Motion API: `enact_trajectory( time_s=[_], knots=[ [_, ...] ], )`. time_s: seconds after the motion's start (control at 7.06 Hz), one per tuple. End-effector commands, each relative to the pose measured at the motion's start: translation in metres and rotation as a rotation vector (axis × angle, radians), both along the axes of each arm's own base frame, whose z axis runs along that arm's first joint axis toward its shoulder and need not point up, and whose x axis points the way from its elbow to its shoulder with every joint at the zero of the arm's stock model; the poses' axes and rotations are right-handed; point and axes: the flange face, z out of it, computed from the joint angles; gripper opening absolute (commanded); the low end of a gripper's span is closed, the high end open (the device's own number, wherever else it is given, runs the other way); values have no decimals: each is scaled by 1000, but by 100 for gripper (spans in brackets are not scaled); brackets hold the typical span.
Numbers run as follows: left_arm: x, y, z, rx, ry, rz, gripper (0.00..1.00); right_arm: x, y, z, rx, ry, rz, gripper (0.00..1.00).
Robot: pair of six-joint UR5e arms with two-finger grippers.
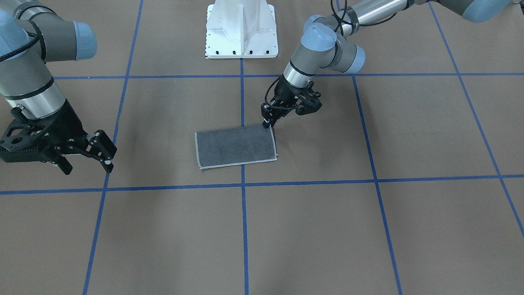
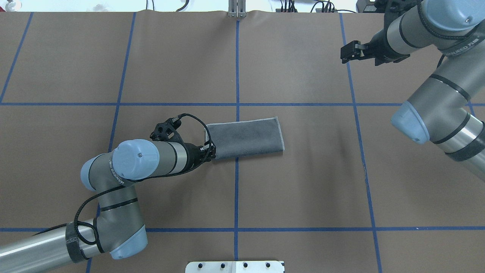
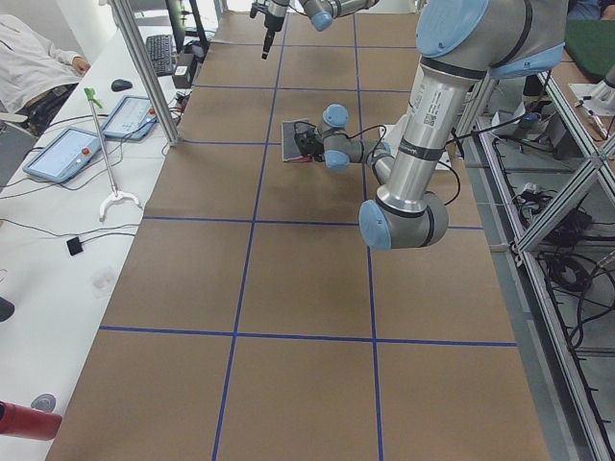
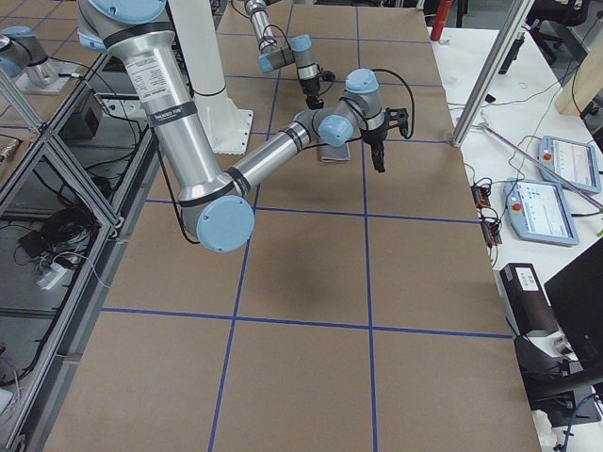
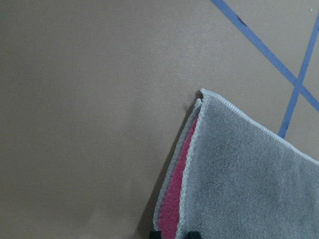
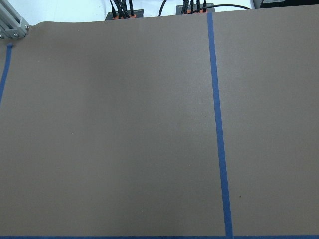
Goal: Fold towel twice with both arms
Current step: 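Hold the strip end closed with the left gripper, then lift the strip end with the left gripper and fold it over the other half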
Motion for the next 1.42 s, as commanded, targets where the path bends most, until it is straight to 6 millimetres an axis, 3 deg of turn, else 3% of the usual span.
enact_trajectory(
  time_s=[0.0, 0.28, 0.85, 1.28],
  knots=[
    [2, 2, -3, 0, 5, 3, 0, 0, 0, 0, 0, 0, 0, 100],
    [12, 12, -19, 12, 25, 22, 0, 0, 0, 1, -1, 1, 0, 100],
    [66, 83, -90, 48, 113, 113, 0, 0, 0, 2, -2, 2, 0, 100],
    [92, 91, -120, 61, 131, 135, 0, 0, 0, 1, -2, 0, 1, 100]
  ],
)
